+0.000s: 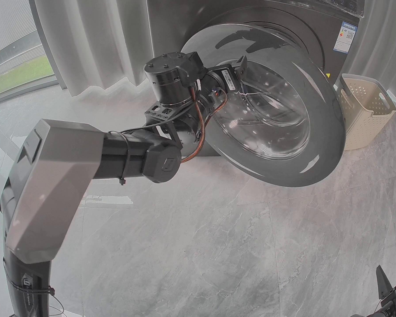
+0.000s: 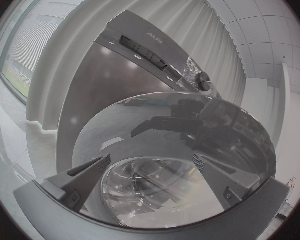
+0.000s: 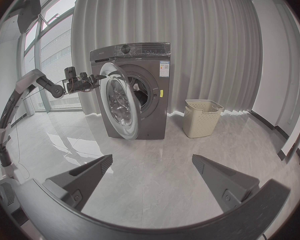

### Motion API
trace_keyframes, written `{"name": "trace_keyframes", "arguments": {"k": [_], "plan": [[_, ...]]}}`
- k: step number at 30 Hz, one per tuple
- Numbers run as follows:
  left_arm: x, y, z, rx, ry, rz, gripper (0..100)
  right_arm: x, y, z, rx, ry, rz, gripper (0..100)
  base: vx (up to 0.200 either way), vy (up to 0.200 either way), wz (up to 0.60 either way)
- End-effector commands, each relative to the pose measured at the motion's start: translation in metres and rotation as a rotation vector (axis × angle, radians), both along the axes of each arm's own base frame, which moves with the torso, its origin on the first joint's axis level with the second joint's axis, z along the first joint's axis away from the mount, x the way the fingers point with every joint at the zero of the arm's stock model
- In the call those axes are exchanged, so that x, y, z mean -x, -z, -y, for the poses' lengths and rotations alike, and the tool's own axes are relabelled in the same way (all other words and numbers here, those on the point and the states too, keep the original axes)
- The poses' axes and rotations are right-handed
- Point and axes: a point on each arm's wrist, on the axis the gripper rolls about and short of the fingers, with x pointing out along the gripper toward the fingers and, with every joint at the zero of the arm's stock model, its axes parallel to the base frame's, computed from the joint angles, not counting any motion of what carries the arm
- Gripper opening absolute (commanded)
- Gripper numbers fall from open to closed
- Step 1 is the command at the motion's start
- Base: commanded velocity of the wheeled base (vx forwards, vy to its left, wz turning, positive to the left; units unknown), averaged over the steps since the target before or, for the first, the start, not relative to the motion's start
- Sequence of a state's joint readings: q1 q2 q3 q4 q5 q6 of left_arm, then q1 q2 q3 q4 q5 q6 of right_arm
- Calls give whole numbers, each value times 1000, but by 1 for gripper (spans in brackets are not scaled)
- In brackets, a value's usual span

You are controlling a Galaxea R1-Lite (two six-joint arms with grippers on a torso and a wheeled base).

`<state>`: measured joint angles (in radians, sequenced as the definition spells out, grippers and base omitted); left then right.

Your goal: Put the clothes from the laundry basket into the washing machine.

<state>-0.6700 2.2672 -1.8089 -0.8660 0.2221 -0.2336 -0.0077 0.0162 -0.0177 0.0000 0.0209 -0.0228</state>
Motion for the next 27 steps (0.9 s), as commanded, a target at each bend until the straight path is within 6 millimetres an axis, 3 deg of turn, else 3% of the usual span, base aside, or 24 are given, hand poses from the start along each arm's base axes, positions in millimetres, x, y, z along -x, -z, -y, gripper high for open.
{"name": "trace_keyframes", "arguments": {"k": [1, 14, 17, 21, 27], "plan": [[-12, 19, 7, -11, -26, -33, 100, -1, 5, 0, 0, -1, -8, 100, 0, 0, 0], [-14, -4, -3, 51, -71, 14, 100, -1, 5, 0, 0, 1, -8, 100, 0, 0, 0], [-17, -4, -5, 57, -78, 18, 100, -1, 5, 0, 0, -1, -8, 100, 0, 0, 0], [-42, 10, -14, 64, -131, 18, 100, -1, 5, 0, 0, -1, -8, 100, 0, 0, 0], [-45, 11, -18, 65, -141, 16, 100, -1, 5, 0, 0, -1, -8, 100, 0, 0, 0]]}}
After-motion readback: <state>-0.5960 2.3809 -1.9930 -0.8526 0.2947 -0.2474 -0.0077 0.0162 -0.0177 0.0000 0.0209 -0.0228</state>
